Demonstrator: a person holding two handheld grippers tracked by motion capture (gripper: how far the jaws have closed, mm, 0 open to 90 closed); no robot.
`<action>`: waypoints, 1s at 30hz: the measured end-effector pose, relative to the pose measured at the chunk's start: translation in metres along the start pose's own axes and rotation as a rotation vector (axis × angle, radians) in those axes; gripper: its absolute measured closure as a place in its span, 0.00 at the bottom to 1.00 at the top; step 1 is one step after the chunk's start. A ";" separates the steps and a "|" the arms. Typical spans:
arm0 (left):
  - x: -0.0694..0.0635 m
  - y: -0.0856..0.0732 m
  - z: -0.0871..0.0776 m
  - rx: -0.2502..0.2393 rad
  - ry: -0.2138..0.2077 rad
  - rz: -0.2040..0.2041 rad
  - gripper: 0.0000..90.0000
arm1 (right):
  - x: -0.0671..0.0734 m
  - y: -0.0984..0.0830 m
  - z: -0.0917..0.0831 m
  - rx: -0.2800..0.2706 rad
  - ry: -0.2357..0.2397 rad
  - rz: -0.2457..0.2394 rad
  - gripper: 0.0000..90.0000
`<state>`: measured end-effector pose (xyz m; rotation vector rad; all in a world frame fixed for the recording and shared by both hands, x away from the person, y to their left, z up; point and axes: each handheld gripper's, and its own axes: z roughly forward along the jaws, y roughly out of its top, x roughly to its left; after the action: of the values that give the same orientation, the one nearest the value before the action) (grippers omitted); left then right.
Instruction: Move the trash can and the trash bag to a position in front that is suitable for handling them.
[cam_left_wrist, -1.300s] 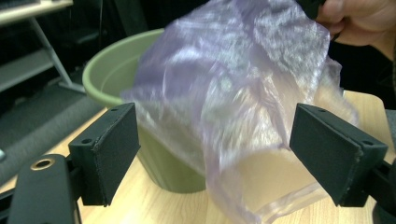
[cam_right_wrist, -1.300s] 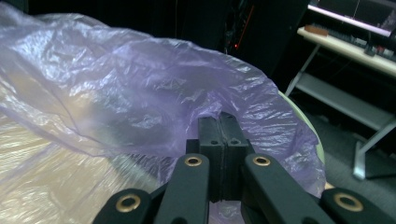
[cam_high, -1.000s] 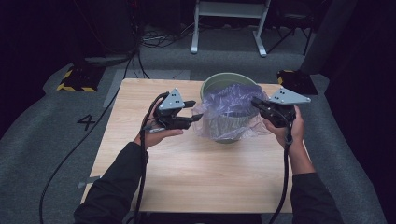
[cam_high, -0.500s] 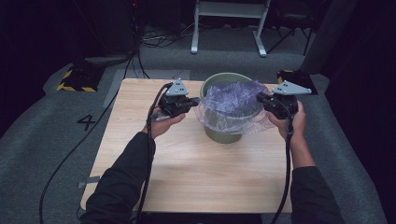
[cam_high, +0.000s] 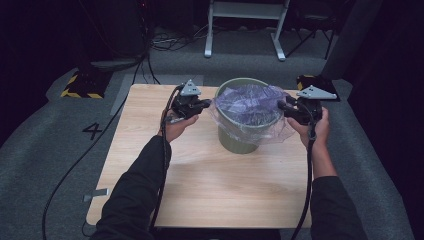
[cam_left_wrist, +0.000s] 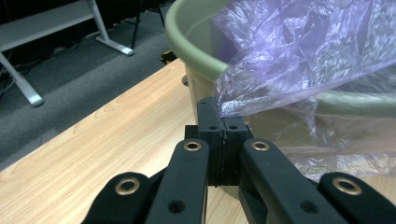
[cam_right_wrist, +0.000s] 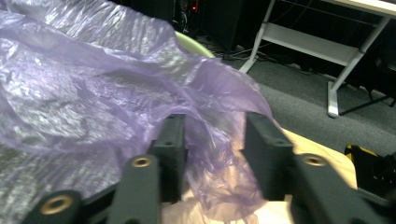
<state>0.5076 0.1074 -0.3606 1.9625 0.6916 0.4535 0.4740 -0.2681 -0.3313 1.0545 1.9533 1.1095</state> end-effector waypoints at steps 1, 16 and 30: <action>0.002 -0.001 0.001 -0.001 0.005 -0.006 1.00 | -0.002 -0.001 -0.001 -0.003 -0.002 0.013 0.60; 0.009 -0.003 0.036 0.050 0.054 -0.057 1.00 | -0.026 -0.011 0.018 -0.021 0.141 0.204 0.54; 0.012 -0.016 0.013 0.040 0.031 -0.020 1.00 | 0.002 0.000 0.018 0.060 0.250 0.094 0.63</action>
<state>0.5192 0.1123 -0.3806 1.9880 0.7449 0.4616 0.4879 -0.2598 -0.3398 1.0920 2.1617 1.2940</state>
